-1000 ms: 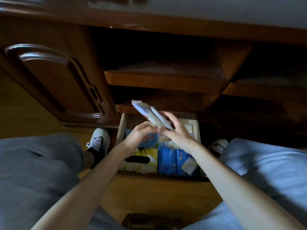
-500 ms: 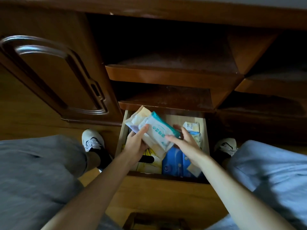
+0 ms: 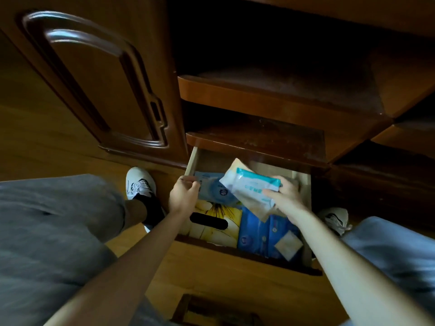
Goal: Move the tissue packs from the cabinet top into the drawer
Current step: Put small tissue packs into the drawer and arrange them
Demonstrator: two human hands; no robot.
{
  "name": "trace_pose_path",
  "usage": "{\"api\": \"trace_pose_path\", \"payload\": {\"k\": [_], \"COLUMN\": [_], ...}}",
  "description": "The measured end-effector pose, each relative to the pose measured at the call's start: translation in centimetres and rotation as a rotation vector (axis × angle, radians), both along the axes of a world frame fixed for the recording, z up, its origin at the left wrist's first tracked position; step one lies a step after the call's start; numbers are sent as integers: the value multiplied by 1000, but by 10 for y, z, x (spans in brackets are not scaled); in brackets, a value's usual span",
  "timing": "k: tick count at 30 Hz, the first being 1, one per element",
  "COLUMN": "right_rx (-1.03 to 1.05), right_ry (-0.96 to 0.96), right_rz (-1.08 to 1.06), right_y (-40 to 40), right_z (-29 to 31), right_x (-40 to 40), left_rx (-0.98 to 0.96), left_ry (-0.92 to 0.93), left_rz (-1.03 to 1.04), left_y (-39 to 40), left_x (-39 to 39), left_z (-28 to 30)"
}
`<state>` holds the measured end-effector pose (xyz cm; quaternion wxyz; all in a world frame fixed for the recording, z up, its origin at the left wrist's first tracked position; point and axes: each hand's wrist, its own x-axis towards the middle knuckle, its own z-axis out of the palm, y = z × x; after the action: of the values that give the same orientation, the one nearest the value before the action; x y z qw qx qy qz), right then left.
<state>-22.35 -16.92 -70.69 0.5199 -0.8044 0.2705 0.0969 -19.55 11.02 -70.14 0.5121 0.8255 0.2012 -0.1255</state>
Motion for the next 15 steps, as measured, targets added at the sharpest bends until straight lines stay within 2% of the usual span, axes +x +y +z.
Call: {"api": "trace_pose_path", "payload": {"k": [3,6,8,10,12,15], "right_rx": [-188,-315,-338,-339,-258,-203], "right_ry": [38,135,185,189,164,126], "right_rz": [191,263,300,339,347,367], "right_y": [28,52,63,68,72,77], "right_z": [-20,-45,-58,-69,-76,-83], "right_x": [39,65,74,81,91,106], "left_rx": [226,433,453,387,331,376], "left_ry": [-138,-183,-166,-132,-108,-145], "left_rz": [-187,-279,-317,-358,-378,-361], "left_y": [10,21,27,30,32,35], "left_x": [0,7,15,18,15,9], "left_z": [-10,-21,-30,-44,-59,-78]}}
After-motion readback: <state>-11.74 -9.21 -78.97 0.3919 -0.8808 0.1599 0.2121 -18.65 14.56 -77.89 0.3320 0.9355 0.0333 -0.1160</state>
